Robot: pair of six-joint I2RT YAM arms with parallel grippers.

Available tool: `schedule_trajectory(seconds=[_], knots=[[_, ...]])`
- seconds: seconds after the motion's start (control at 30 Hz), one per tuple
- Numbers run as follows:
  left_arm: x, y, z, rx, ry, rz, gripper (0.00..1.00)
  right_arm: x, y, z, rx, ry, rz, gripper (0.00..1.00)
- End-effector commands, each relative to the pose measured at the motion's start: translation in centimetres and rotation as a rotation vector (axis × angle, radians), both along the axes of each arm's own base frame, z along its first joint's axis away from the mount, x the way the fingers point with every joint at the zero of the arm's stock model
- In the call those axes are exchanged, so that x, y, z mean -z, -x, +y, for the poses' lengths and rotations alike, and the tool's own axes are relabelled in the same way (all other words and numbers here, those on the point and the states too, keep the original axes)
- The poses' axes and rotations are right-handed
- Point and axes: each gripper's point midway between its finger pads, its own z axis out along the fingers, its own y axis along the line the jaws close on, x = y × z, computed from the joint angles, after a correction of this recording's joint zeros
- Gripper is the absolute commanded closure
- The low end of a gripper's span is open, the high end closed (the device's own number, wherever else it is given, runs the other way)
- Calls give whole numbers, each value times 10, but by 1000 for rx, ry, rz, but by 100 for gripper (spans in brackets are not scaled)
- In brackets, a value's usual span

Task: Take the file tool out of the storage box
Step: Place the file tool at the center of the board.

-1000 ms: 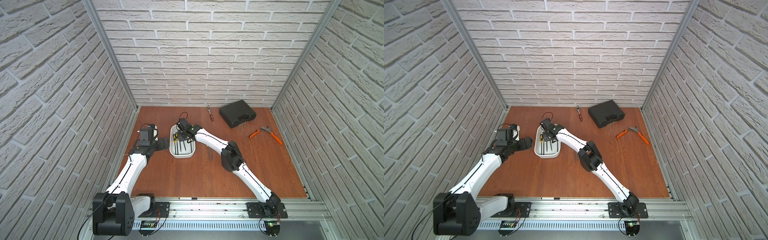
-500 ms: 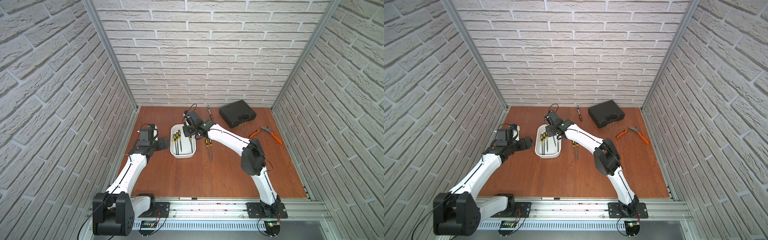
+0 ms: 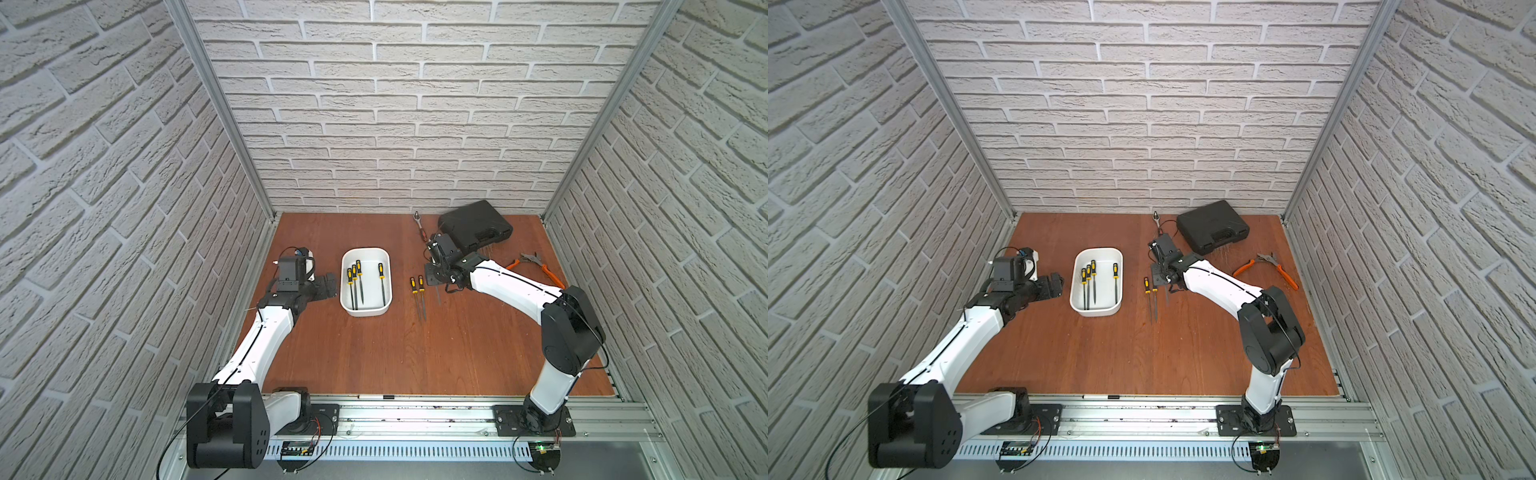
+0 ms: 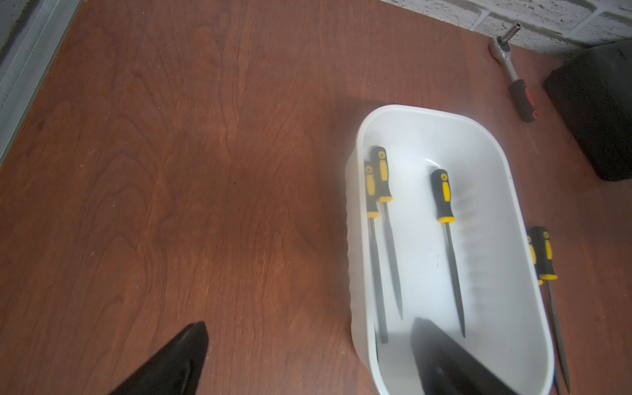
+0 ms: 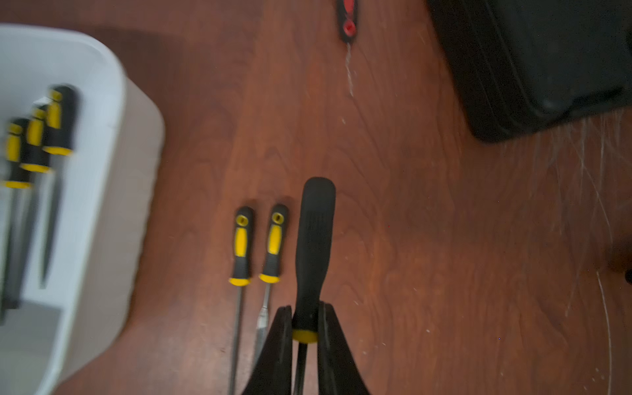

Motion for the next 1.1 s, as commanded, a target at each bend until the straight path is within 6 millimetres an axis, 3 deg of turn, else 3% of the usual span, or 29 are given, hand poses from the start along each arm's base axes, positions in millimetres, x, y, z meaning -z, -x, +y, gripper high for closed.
schedule_trajectory(seconds=[0.0,0.2,0.63,0.83,1.07], knots=[[-7,-7,1,2,7,-40,1,-11,-2,-3,-8,3,-51,98],[-6,-7,1,2,3,-34,2,24,1,-6,-43,39,5,98],[-5,-5,1,2,1,-28,2,61,-15,9,-54,34,59,96],[-4,-5,1,2,1,-26,2,51,-12,11,-58,5,46,67],[-4,-6,0,7,6,-27,1,18,-19,9,-48,-11,-16,67]])
